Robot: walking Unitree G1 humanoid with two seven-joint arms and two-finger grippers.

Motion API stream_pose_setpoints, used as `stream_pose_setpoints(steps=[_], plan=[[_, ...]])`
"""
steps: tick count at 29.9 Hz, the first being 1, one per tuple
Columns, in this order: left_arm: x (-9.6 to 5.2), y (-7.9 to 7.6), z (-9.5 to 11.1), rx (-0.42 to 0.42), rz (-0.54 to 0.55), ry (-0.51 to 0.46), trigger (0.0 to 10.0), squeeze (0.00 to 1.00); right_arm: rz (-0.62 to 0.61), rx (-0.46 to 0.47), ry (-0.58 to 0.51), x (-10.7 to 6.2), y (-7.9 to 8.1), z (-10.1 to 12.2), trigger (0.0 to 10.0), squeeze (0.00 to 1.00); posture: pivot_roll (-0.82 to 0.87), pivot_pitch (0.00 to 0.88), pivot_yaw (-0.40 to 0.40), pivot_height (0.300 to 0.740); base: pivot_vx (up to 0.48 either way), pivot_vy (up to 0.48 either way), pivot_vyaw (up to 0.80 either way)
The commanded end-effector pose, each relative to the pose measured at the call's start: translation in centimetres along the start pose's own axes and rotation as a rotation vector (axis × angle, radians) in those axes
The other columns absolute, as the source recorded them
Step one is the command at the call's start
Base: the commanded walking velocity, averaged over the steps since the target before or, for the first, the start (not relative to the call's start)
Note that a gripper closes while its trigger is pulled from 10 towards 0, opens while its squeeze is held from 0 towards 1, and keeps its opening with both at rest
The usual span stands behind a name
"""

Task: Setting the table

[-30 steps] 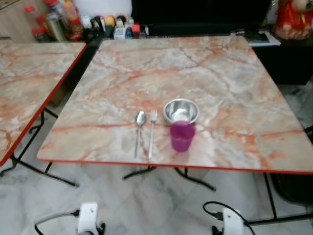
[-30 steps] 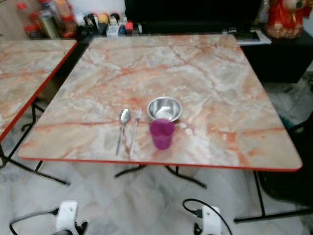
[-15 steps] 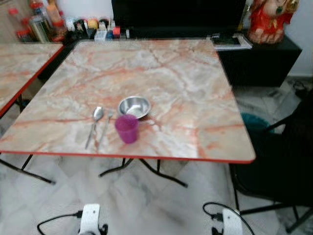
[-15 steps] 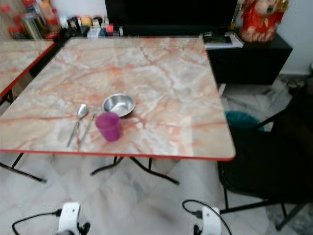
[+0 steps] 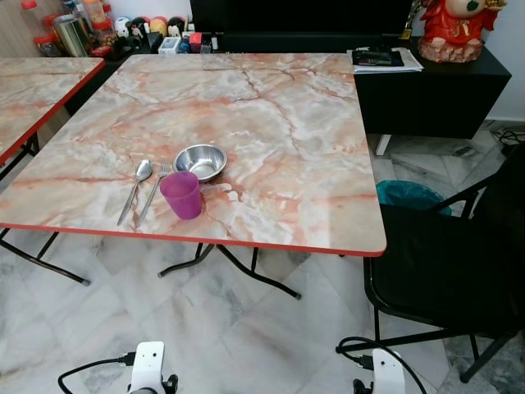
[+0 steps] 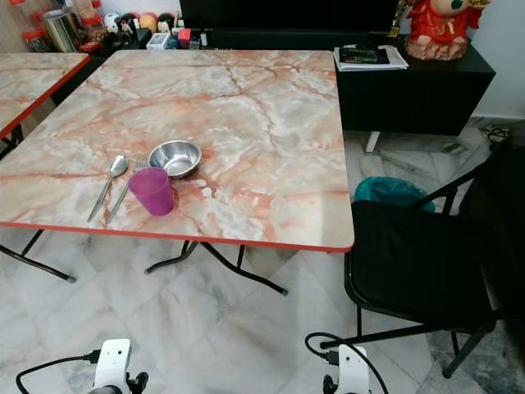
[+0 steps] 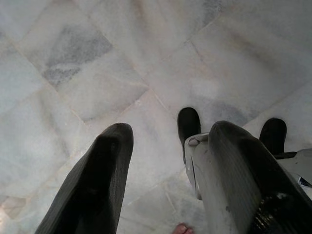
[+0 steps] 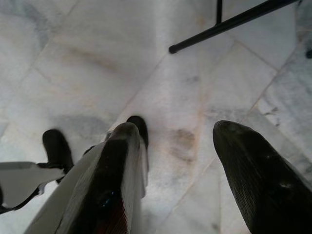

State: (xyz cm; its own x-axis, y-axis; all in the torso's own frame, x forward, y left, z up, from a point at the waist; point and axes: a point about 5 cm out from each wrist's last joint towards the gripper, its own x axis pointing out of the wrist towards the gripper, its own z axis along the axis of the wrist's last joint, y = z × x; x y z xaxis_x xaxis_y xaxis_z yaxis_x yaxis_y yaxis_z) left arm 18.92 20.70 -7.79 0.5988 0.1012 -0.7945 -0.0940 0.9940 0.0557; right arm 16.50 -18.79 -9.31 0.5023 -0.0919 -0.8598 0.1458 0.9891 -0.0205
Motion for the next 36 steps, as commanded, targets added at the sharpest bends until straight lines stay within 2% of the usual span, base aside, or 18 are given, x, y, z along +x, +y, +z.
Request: stream_pose_setpoints(steps=[1, 7, 9, 10, 15, 18, 20, 26, 27, 28, 29, 33, 34, 36], plan=[[-0.1, 0.5, -0.5, -0.016, 0.021, 0.011, 10.0, 0.0, 0.006, 0.0, 0.017, 0.0, 0.1, -0.4, 10.0, 0.0, -0.06, 0.109, 0.025, 0.74, 0.0, 0.0, 0.0], [-0.1, 0.4, 0.2, -0.003, 0.018, -0.033, 10.0, 0.0, 0.001, 0.002, 0.017, -0.1, -0.3, -0.4, 10.0, 0.0, -0.06, 0.103, 0.027, 0.74, 0.0, 0.0, 0.0], [0.1, 1.1, 1.5, -0.015, 0.031, -0.079, 10.0, 0.0, -0.003, -0.001, 0.02, -0.1, -0.6, -0.5, 10.0, 0.0, -0.05, 0.098, 0.029, 0.74, 0.0, 0.0, 0.0], [0.1, 1.1, 1.5, -0.015, 0.031, -0.079, 10.0, 0.0, -0.003, -0.001, 0.02, -0.1, -0.6, -0.5, 10.0, 0.0, -0.05, 0.098, 0.029, 0.74, 0.0, 0.0, 0.0], [-0.2, 3.2, 2.3, 0.001, 0.131, -0.134, 10.0, 0.0, 0.002, -0.012, 0.026, -0.1, -0.6, -0.6, 10.0, 0.0, -0.05, 0.089, 0.033, 0.74, 0.0, 0.0, 0.0], [-0.5, 4.7, 2.9, -0.039, 0.213, -0.174, 10.0, 0.0, 0.005, -0.01, 0.024, -0.1, -0.3, -0.6, 10.0, 0.0, -0.05, 0.084, 0.034, 0.74, 0.0, 0.0, 0.0], [-0.9, 6.3, 4.7, -0.08, 0.29, -0.272, 10.0, 0.0, 0.008, -0.01, 0.02, -0.1, 0.0, -0.5, 10.0, 0.0, -0.05, 0.084, 0.034, 0.74, 0.0, 0.0, 0.0], [-2.0, 8.2, 8.2, -0.058, 0.392, -0.468, 10.0, 0.0, 0.014, -0.016, 0.021, -0.1, 0.4, -0.6, 10.0, 0.0, -0.04, 0.076, 0.032, 0.74, 0.0, 0.0, 0.0], [-2.4, 8.7, 9.1, -0.068, 0.428, -0.518, 10.0, 0.0, 0.016, -0.017, 0.023, -0.1, 0.6, -0.8, 10.0, 0.0, -0.04, 0.075, 0.032, 0.74, 0.0, 0.0, 0.0], [-3.3, 9.7, 11.1, -0.085, 0.483, -0.621, 10.0, 0.0, 0.019, -0.018, 0.029, -0.2, 0.9, -1.4, 10.0, 0.0, -0.04, 0.075, 0.031, 0.74, 0.0, 0.0, 0.0], [-3.7, 9.9, 11.8, -0.087, 0.499, -0.659, 10.0, 0.0, 0.021, -0.019, 0.032, -0.2, 0.9, -1.6, 10.0, 0.0, -0.04, 0.075, 0.031, 0.74, 0.0, 0.0, 0.0], [-4.1, 10.2, 12.5, -0.089, 0.516, -0.702, 10.0, 0.0, 0.021, -0.02, 0.035, -0.3, 1.0, -1.9, 10.0, 0.0, -0.04, 0.075, 0.031, 0.74, 0.0, 0.0, 0.0], [-6.2, 10.9, 16.5, -0.05, 0.574, -0.868, 10.0, 0.0, 0.025, -0.021, 0.041, -0.4, 1.2, -2.4, 10.0, 0.0, -0.03, 0.083, 0.027, 0.74, 0.0, 0.0, 0.0], [-8.2, 11.3, 19.8, -0.029, 0.608, -1.002, 10.0, 0.0, 0.027, -0.021, 0.042, -0.4, 1.3, -2.6, 10.0, 0.0, -0.03, 0.087, 0.029, 0.74, 0.0, 0.0, 0.0]])
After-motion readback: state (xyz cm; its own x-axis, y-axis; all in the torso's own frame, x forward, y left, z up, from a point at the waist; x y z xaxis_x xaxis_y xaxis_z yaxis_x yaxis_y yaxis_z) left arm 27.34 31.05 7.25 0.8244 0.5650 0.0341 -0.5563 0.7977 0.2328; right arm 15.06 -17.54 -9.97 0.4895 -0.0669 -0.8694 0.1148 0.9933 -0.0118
